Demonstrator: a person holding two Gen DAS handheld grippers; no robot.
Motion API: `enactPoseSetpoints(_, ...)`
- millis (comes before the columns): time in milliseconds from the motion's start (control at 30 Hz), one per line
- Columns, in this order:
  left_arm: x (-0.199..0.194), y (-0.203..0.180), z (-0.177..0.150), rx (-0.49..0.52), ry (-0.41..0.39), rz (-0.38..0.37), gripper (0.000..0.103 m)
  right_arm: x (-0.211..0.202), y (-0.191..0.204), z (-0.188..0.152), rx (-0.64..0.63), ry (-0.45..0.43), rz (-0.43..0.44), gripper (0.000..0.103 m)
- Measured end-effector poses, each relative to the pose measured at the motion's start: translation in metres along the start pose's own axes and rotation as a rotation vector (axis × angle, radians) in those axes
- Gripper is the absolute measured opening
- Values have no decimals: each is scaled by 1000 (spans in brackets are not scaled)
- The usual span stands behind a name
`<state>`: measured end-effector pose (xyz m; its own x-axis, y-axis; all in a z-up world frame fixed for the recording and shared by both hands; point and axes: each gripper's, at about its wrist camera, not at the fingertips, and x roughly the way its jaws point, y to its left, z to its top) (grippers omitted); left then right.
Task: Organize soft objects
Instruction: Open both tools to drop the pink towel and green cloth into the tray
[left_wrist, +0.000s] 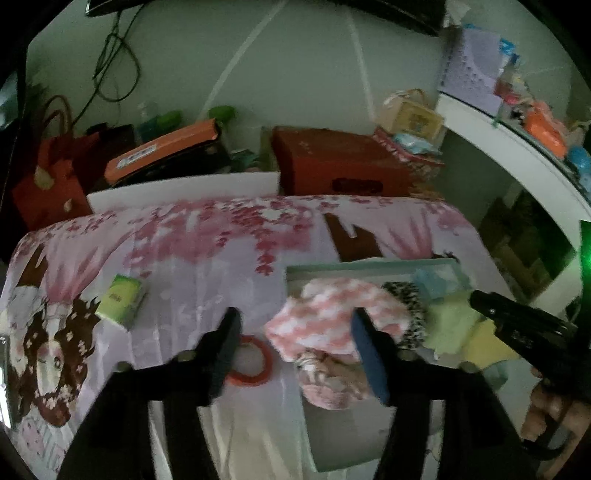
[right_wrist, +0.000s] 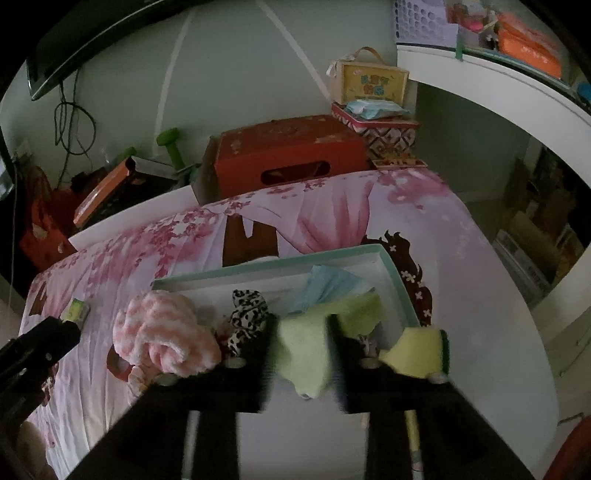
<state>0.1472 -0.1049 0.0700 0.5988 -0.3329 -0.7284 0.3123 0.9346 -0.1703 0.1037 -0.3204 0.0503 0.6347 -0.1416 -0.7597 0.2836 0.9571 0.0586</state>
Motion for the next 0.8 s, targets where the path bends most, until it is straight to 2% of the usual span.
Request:
enactPoseSetpoints(167,10,9,-2,-25,31,66,74,4,1,-1,-1,14,6,53)
enactPoseSetpoints(267,15,14,-4,-41,50,81,81,5,2,-1,-5,18,15,64)
enactPoseSetpoints(333,18,16,-6,-48,60,94,91,7,3,-2,-7,22,20,68)
enactPoseSetpoints(400,21,19,-7,-51,71,117,91,8,4,-2,-6,30,20,76)
enactPoseSetpoints(533,28,24,-10,-63,109,143,91,12,4,-3,-4,44,17,83)
enactPoseSetpoints(700,31,27,-12,-68,123,168,92,15,3,-4,1,46,18,103)
enactPoseSetpoints(800,34,30,-13,-74,133,189,96,17,2,-4,8,48,10,103)
